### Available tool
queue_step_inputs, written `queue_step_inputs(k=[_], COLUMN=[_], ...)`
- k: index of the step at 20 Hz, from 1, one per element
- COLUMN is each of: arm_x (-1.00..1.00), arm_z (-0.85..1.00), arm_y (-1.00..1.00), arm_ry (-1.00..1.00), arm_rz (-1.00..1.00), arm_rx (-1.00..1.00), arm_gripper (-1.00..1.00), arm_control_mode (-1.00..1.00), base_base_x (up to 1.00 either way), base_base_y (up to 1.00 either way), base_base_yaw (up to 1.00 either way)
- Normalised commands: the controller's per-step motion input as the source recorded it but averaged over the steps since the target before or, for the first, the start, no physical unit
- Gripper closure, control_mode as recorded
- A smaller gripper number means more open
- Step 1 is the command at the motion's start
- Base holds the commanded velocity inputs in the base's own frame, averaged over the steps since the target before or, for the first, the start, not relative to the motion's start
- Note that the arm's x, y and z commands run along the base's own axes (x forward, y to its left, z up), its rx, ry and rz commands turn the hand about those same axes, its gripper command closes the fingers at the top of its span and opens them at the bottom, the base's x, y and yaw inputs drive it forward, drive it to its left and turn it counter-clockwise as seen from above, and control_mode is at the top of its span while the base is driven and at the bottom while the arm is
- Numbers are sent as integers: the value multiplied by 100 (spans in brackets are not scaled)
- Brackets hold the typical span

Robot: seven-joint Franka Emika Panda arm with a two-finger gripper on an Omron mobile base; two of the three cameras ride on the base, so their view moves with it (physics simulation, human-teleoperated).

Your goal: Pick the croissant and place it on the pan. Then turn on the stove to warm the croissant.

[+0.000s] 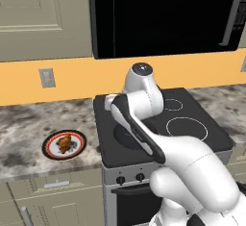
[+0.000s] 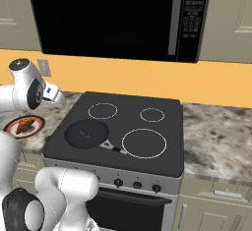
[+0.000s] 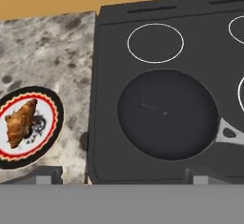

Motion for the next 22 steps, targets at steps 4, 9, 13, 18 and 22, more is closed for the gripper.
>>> queue_step_inputs(k=[4, 9, 13, 18, 22], arm_x=[0, 2, 14, 16, 27], arm_z=[-30, -26, -27, -30, -39], arm_y=[69, 58, 65, 61, 57], arm_ry=[2, 6, 6, 3, 5], arm_rz=[-22, -3, 1, 4, 5], arm_rx=[3, 3, 4, 2, 0], arm_gripper=[-100, -100, -100, -100, -100], arm_control_mode=[-100, -100, -100, -100, -100], base_base_x=[0, 0, 0, 0, 0], base_base_y=[0, 0, 0, 0, 0], base_base_yaw=[0, 0, 0, 0, 0])
